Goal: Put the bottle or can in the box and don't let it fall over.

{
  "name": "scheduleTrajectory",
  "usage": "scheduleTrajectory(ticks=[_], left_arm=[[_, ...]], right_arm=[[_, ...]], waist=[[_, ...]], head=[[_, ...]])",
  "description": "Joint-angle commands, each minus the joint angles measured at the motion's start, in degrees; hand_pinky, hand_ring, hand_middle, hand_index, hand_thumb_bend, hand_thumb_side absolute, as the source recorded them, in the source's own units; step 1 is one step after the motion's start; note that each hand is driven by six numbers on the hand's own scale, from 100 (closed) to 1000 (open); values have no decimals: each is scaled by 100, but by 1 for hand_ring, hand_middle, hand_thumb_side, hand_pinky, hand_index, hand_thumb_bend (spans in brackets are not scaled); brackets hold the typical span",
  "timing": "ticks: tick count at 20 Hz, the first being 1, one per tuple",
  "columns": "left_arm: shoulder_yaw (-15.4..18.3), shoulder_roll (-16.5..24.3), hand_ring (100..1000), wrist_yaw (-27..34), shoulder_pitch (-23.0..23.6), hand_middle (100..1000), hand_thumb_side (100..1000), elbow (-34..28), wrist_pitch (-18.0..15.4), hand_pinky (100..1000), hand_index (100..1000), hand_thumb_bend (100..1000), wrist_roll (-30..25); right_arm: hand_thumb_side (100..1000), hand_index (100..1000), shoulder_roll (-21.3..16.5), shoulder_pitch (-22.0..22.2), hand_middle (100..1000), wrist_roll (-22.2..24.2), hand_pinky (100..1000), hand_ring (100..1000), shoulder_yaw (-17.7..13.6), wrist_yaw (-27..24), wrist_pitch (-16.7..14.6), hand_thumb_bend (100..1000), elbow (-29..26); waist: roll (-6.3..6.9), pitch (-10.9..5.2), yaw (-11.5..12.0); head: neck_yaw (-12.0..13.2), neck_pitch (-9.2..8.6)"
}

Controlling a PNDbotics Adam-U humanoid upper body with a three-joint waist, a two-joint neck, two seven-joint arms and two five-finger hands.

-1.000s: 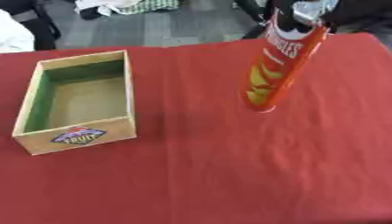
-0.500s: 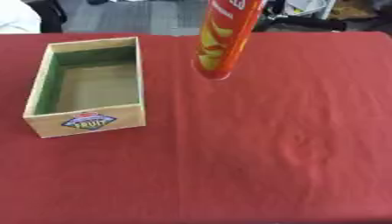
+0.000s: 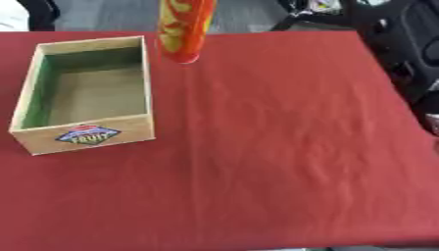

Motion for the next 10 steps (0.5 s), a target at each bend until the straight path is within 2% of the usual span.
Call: scheduleTrajectory(ticks=[1,3,5,10], left_arm=[[31,166,828,-12,-74,781,740,-114,-1,923,742,572,-24],[23,164,827,-10,-119,781,739,-131,-7,922,742,575,-33],[0,157,826,-1,-251,781,739,-166,-8,922,743,575,-56],[-16,133,825,13,-409,781,738,-214,-5,921,743,577,-81]], right_arm=[[100,418,102,-215,402,-28,110,417,-77,207,-151,100,209],[100,418,168,-258,406,-55,100,418,-123,213,-196,100,265],[100,429,394,-349,409,-191,100,419,-185,188,-216,100,402],[100,429,942,-511,409,-520,100,419,-201,291,-367,100,811]], waist=[[30,-78,11],[14,-32,57],[-19,88,195],[-75,219,351]], head=[[-40,-99],[-106,-167],[-207,-297],[-268,-428]])
